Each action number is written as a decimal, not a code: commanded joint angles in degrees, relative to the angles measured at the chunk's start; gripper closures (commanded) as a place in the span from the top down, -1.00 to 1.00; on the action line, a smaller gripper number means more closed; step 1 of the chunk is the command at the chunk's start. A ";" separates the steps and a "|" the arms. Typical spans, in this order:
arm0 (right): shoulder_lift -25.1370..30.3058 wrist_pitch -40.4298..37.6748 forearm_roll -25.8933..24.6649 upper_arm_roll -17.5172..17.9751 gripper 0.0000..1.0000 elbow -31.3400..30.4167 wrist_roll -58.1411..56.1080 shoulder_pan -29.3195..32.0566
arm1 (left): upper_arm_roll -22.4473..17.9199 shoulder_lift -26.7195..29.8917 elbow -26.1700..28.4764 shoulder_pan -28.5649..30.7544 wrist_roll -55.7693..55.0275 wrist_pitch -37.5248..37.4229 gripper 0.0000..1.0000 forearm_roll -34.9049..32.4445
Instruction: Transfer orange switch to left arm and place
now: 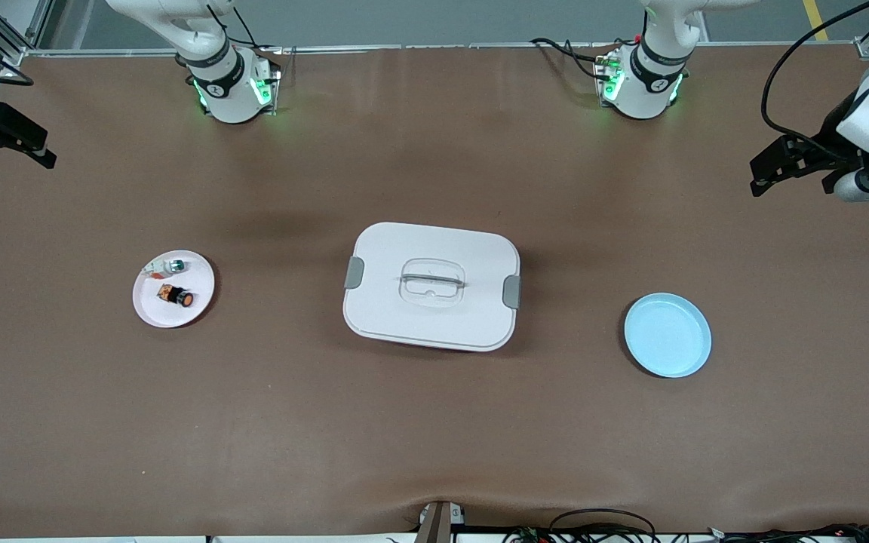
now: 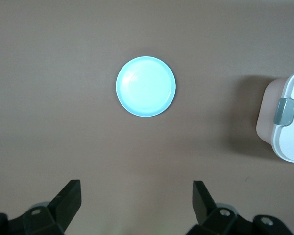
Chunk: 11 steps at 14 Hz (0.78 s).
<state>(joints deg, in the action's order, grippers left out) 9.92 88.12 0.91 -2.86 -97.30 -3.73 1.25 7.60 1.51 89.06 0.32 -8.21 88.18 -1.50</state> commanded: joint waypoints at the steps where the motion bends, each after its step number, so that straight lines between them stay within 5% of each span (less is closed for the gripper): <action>1: -0.07 -1.01 -0.55 0.14 1.00 0.53 0.48 0.33 | 0.04 0.16 -0.02 0.12 1.36 -0.64 1.00 0.36; 11: -0.07 -3.82 -0.12 0.14 1.00 0.53 3.11 0.42 | 0.04 0.24 0.07 0.21 1.36 -0.64 1.00 0.53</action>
<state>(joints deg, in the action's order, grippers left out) 9.90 85.71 0.91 -2.91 -97.30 -1.37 1.26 7.62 1.46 89.16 0.29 -8.21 88.13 -1.50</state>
